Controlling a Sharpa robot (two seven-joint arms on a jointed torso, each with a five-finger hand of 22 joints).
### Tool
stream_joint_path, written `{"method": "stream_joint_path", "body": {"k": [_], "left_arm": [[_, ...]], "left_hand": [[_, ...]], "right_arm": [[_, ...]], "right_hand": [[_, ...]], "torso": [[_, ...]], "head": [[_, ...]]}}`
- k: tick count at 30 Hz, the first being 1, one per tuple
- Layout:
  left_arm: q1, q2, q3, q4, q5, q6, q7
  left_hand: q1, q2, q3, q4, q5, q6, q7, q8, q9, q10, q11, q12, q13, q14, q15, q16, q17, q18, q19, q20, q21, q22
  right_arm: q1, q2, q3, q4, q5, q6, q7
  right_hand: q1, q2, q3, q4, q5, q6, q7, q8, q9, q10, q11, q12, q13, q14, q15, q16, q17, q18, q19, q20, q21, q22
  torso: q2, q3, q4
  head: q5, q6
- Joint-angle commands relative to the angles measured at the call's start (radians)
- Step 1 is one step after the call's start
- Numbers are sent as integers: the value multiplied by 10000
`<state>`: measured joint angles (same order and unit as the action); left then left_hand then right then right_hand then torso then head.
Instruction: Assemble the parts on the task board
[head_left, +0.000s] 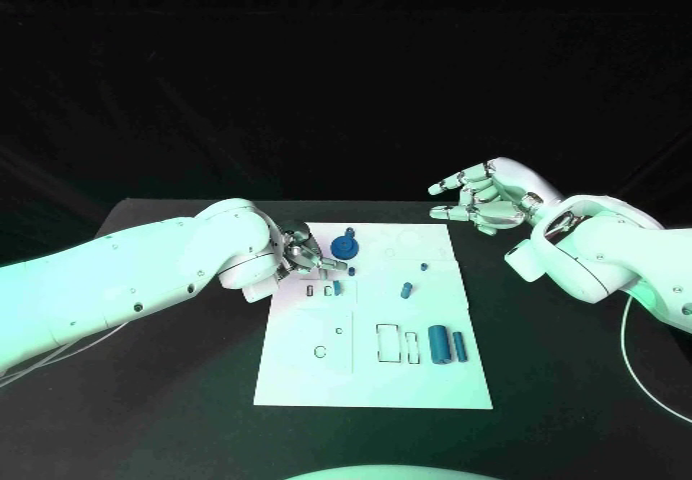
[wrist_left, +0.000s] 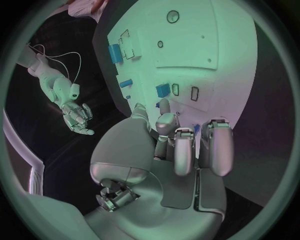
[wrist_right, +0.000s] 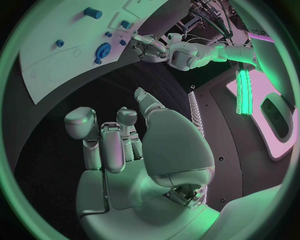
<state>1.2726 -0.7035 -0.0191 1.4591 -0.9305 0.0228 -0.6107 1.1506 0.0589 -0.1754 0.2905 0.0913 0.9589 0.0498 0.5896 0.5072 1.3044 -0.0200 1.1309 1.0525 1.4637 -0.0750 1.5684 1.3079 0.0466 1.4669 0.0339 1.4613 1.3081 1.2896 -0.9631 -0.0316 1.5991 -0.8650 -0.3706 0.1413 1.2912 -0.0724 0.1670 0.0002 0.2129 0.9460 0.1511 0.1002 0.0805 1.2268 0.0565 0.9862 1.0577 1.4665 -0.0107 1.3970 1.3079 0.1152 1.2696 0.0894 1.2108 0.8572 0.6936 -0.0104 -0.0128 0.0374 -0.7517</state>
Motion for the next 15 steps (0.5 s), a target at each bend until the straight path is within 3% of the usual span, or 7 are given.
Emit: {"method": "stream_joint_path", "body": {"k": [1, 2, 3, 15], "left_arm": [[42, 159, 7, -204, -438, 602, -355], [47, 214, 7, -262, -463, 652, -365], [51, 266, 7, -316, -477, 699, -373], [62, 675, 3, -755, -784, 1000, -418]], "left_hand": [[-137, 40, -144, 11, -105, -117, -15, 104, 136, 21, -16, 59, 26, 1071, -69, 24, 2629, -142, 555, -76, 60, 1265], [-149, 45, -177, 11, -138, -140, -16, 126, 179, 22, -16, 67, 35, 1071, -70, 24, 2629, -145, 558, -76, 68, 1279], [-149, 45, -178, 11, -138, -141, -16, 126, 180, 23, -16, 68, 35, 1071, -70, 24, 2629, -145, 558, -76, 68, 1279], [-159, 45, -247, 6, -206, -180, -19, 176, 274, 43, -19, 112, 85, 1071, -70, 24, 2629, -156, 574, -77, 105, 1331]], "right_arm": [[4, 27, 1, -35, 74, 240, -10], [4, 38, 1, -49, 70, 249, -13], [4, 52, 0, -63, 66, 256, -15], [2, 143, -5, -145, 43, 328, -62]], "right_hand": [[-55, 69, -53, 6, 26, 61, -23, 69, 15, 69, 22, 77, 10, 458, -83, 2, 13, 141, 28, -43, 9, -16], [-60, 68, -58, 9, 25, 62, -24, 71, 15, 72, 22, 81, 11, 458, -83, 1, 13, 141, 29, -44, 8, -16], [-60, 68, -58, 9, 25, 62, -24, 71, 15, 72, 22, 81, 11, 458, -83, 1, 13, 141, 29, -44, 8, -16], [-104, 63, -100, 35, 25, 70, -29, 77, 13, 64, 19, 64, -17, 455, -87, -23, -15, 145, 24, -49, -13, -50]], "torso": [[7, -7, 7], [8, -8, 9], [1, -12, 15], [10, -17, 12]], "head": [[41, -39], [56, -130], [64, -147], [100, -171]]}}
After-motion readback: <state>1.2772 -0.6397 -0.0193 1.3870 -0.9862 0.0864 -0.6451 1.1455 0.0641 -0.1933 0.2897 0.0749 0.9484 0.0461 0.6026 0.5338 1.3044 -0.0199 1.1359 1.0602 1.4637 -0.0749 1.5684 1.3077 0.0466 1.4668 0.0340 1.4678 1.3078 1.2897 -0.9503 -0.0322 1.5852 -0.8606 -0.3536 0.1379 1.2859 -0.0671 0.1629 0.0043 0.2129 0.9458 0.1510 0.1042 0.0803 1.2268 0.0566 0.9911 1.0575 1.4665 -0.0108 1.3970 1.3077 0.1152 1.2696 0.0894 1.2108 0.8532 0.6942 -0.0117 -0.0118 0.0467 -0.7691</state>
